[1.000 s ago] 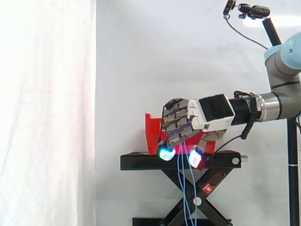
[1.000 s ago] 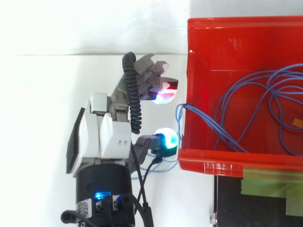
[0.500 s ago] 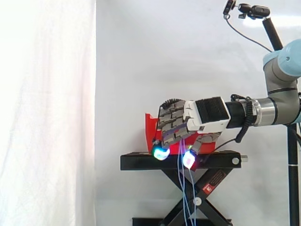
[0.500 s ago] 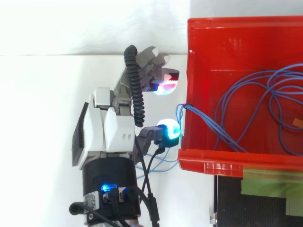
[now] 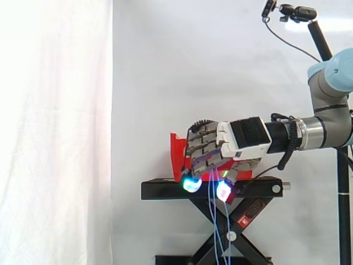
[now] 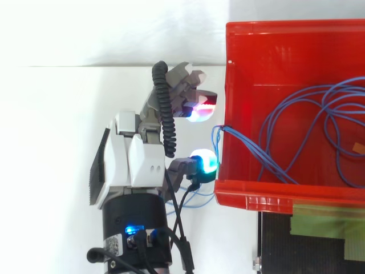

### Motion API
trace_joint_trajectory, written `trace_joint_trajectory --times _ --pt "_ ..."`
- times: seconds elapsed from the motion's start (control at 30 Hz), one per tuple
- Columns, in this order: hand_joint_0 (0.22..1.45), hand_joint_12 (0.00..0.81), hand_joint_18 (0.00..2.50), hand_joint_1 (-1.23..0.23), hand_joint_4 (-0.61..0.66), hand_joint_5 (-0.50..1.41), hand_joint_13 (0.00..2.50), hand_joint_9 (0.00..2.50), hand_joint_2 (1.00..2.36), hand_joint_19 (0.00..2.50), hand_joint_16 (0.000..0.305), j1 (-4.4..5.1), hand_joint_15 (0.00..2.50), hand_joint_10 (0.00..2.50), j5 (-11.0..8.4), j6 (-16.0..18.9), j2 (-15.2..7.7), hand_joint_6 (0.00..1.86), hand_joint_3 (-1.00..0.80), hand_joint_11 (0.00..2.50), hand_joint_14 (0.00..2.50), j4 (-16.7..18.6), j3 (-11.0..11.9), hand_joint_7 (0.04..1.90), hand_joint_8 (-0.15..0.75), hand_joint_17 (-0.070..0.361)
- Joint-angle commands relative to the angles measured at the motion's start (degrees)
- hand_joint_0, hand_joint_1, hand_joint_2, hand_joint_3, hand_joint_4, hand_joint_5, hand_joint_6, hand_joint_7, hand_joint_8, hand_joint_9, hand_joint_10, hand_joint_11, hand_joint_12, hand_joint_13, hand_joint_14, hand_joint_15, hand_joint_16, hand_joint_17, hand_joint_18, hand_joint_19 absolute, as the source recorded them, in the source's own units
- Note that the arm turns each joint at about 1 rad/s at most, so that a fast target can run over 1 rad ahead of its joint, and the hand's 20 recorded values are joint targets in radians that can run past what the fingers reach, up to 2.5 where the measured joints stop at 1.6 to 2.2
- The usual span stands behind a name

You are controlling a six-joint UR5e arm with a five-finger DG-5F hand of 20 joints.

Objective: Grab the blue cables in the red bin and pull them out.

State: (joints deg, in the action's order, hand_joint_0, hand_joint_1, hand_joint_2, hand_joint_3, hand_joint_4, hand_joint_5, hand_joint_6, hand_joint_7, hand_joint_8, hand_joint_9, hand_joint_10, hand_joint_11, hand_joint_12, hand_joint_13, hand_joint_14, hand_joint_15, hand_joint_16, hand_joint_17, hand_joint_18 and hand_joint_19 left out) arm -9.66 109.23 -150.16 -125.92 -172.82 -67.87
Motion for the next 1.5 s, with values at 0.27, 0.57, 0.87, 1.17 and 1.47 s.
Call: trace_joint_trajectory --times 0.27,0.57,0.87,1.17,1.47 --pt "0.72 0.339 0.48 -0.98 0.07 0.78 0.68 0.86 1.0 0.44 0.049 -0.01 0.49 0.03 0.19 0.01 -0.03 0.01 -1.0 0.8 0.02 -1.99 0.02 0.67 0.241 0.109" --pt "0.72 0.337 0.48 -0.98 0.08 0.78 0.68 0.87 1.0 0.44 0.048 -0.01 0.49 0.03 0.28 -0.17 -0.03 0.01 -1.0 0.8 0.02 -2.08 0.02 0.67 0.237 0.109" --pt "0.72 0.337 0.48 -0.98 0.08 0.77 0.68 0.87 1.0 0.44 0.048 -0.19 0.49 0.03 0.19 -3.07 0.06 0.01 -1.0 0.8 0.02 -2.69 0.11 0.67 0.237 0.109" --pt "0.72 0.338 0.48 -0.98 0.08 0.78 0.68 0.86 1.0 0.44 0.048 -0.19 0.48 0.02 0.28 -3.16 -0.03 0.01 -1.0 0.8 0.02 -2.69 0.2 0.67 0.239 0.108" --pt "0.72 0.339 0.48 -0.98 0.07 0.78 0.68 0.86 1.0 0.44 0.048 -0.36 0.49 0.03 0.81 -3.25 0.06 0.01 -1.0 0.8 0.02 -2.96 0.9 0.67 0.238 0.108"
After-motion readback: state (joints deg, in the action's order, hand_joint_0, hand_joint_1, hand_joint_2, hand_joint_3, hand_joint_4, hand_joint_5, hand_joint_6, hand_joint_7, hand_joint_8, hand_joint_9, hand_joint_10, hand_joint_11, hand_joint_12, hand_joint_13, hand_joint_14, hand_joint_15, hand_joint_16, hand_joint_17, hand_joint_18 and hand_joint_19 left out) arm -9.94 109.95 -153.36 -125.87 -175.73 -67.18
